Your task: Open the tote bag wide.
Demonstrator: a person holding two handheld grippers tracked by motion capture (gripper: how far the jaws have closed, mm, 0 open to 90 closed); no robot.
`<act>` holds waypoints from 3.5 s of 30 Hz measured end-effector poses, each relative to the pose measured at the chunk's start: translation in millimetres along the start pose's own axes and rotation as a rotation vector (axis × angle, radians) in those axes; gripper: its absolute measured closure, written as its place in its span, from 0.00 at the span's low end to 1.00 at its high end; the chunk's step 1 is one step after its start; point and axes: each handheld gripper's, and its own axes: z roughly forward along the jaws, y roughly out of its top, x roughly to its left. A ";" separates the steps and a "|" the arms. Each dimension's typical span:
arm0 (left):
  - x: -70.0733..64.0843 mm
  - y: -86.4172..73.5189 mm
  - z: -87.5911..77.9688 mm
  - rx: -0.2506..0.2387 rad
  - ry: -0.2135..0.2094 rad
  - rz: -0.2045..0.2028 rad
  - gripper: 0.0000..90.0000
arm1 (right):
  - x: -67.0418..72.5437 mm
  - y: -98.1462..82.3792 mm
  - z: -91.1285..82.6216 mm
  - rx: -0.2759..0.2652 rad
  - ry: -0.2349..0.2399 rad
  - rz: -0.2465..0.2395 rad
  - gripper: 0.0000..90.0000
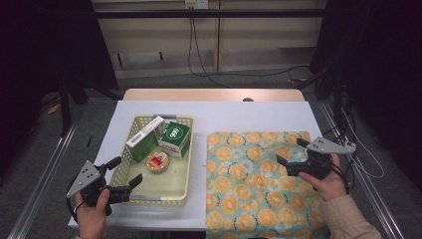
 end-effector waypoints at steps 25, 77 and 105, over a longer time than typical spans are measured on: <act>-1.9 0.7 -0.9 -0.008 -0.015 0.002 0.04 | 5.9 32.6 134.8 0.202 0.147 -0.051 0.13; -11.1 5.8 -3.3 -0.013 -0.012 0.011 0.04 | -50.4 46.0 194.0 0.261 0.201 0.042 0.56; -18.3 6.2 3.2 0.013 -0.028 0.033 0.04 | -23.3 27.3 173.3 0.397 0.263 -0.084 1.00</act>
